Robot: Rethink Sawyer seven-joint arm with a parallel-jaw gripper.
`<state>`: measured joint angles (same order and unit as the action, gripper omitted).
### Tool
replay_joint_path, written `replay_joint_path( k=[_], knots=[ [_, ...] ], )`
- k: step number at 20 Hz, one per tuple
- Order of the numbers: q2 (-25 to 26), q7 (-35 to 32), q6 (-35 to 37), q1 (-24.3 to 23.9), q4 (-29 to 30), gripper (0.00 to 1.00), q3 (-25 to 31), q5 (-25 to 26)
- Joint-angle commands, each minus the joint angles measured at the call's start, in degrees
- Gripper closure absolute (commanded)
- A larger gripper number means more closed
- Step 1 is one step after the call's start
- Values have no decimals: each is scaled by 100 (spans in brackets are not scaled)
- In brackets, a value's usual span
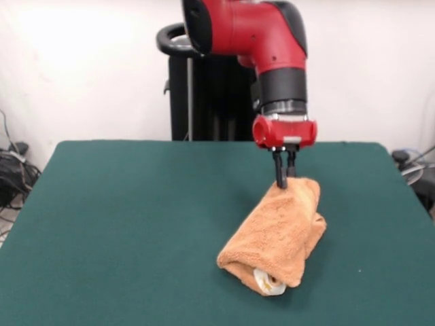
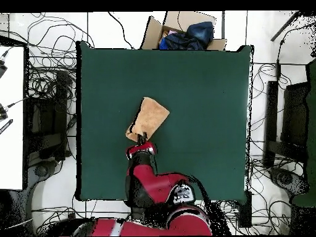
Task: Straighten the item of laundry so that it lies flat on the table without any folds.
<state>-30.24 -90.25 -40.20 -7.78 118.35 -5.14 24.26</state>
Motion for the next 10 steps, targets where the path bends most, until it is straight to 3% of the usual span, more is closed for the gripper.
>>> replay_joint_path(
  k=[1, 2, 7, 10],
  knots=[
    [-1604, -2038, 863, -940, 530, 100, 1451, 623],
    [-2002, -2303, 1016, -1233, 745, 100, 1787, 669],
    [-2972, -3110, 1139, -2243, 1353, 100, 3045, 540],
    [-2832, -3099, 830, -2393, 1478, 100, 3136, 452]
  ],
)
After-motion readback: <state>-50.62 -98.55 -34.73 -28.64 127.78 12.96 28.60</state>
